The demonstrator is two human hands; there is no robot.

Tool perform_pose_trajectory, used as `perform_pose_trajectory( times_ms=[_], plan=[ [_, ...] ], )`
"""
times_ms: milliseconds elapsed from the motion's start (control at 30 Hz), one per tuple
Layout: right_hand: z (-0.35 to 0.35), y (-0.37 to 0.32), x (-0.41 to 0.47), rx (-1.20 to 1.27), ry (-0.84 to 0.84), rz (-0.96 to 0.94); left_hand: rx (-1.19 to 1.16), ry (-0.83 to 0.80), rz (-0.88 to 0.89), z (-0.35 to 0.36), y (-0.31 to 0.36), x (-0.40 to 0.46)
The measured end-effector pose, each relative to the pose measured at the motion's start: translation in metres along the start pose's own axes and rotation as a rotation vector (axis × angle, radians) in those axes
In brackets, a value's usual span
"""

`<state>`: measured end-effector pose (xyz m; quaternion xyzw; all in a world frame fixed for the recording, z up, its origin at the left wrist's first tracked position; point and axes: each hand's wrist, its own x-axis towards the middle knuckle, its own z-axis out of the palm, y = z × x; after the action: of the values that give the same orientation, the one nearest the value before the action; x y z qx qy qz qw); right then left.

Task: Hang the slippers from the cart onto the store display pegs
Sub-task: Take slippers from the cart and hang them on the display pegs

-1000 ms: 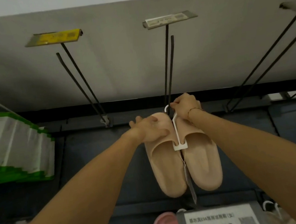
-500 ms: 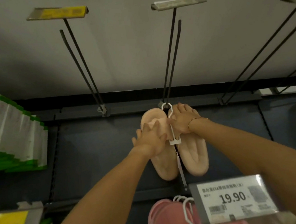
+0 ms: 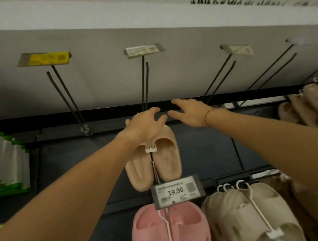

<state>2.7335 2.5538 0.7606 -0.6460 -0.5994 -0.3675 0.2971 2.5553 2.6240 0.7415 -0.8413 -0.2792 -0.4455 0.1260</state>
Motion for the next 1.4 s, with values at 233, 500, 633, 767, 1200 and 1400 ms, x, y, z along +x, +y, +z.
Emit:
perform_pose_trajectory(
  times_ms=[233,500,633,767,1200,1400],
  plan=[
    [-0.110,0.052,-0.134,-0.091,0.100,0.023,-0.155,0.063,0.145,-0.002,0.172,-0.042],
    [-0.209,0.133,-0.368,-0.384,-0.088,0.399,-0.428,-0.165,0.357,0.095,0.364,-0.176],
    [-0.216,0.158,-0.509,-0.479,-0.462,0.675,-0.520,-0.523,0.441,0.155,0.435,-0.270],
    [-0.215,0.167,-0.643,-0.531,-0.659,0.905,-0.585,-0.703,0.559,0.216,0.499,-0.355],
    [-0.237,0.138,-0.932,-0.520,-0.813,1.546,-0.621,-1.138,0.931,0.311,0.646,-0.601],
    [-0.218,0.174,-1.034,-0.355,-0.803,1.748,-0.590,-1.324,0.948,0.372,0.701,-0.662]
  ],
)
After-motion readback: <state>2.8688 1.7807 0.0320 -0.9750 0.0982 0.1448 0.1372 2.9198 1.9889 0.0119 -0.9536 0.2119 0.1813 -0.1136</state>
